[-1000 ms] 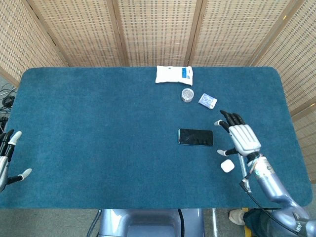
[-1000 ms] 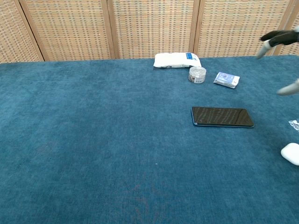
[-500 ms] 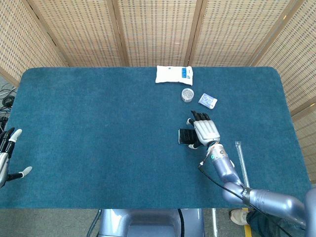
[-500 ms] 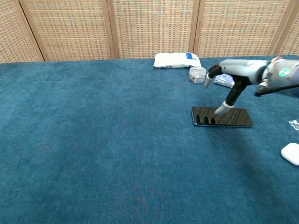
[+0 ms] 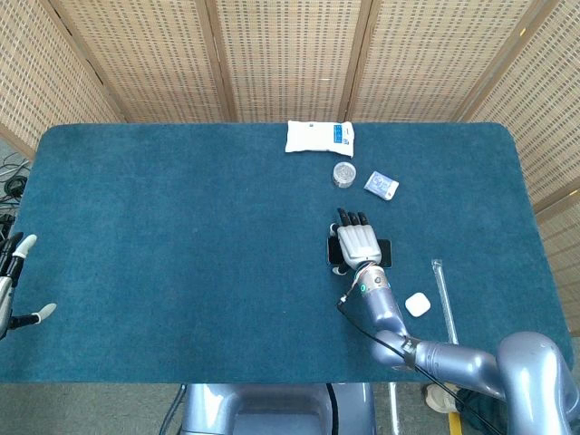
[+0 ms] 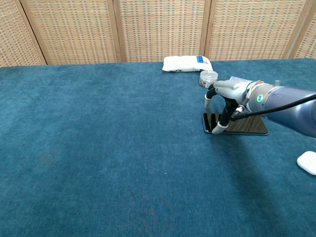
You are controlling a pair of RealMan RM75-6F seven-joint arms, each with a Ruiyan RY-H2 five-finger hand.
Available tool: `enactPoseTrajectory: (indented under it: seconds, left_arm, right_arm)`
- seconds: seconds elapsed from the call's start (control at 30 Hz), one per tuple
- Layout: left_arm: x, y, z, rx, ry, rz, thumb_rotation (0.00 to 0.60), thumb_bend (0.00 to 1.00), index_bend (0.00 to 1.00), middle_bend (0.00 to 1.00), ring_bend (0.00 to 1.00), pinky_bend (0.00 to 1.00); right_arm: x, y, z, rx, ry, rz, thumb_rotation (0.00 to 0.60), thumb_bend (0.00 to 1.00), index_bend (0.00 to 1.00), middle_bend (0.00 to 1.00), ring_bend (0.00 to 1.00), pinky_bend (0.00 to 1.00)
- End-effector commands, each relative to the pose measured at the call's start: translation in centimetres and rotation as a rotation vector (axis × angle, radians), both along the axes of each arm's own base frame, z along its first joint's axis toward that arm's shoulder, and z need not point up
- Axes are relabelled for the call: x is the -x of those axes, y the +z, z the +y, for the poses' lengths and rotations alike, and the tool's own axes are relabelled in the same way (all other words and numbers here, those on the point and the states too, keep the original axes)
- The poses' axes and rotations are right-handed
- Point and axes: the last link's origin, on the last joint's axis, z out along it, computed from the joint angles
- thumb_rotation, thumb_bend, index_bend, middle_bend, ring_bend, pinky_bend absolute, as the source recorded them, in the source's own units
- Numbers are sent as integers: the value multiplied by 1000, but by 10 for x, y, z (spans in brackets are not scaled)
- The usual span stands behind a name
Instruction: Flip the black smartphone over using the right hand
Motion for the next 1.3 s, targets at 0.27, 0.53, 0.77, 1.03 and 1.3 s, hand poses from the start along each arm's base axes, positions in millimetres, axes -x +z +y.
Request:
enactPoseTrajectory:
  seconds: [0.27, 0.53, 0.77, 1.03, 1.3]
  left_arm:
    - [1, 0, 2, 5, 7, -3, 600, 0, 0, 0, 0, 0]
    - [2, 0, 3, 5, 13, -6, 600, 0, 0, 0, 0, 0]
    - [3, 0, 4, 6, 16, -5, 600, 0, 0, 0, 0, 0]
    - [4, -2, 6, 11, 23, -1, 600, 0, 0, 0, 0, 0]
    - [3, -3, 6, 13, 24, 0, 600, 0, 0, 0, 0, 0]
  right_arm:
    - [2, -6, -2, 5, 4, -6, 600, 153, 302, 0, 0, 0]
    - [10, -10, -4, 1, -17, 13, 600, 154, 302, 0, 0, 0]
    - [19, -18, -3, -10, -34, 28, 600, 173, 318, 0, 0, 0]
    - [20, -19, -5, -3, -21, 11, 600, 338, 549, 0, 0, 0]
    - [13, -16, -2, 1, 26, -36, 600, 352, 553, 0, 0, 0]
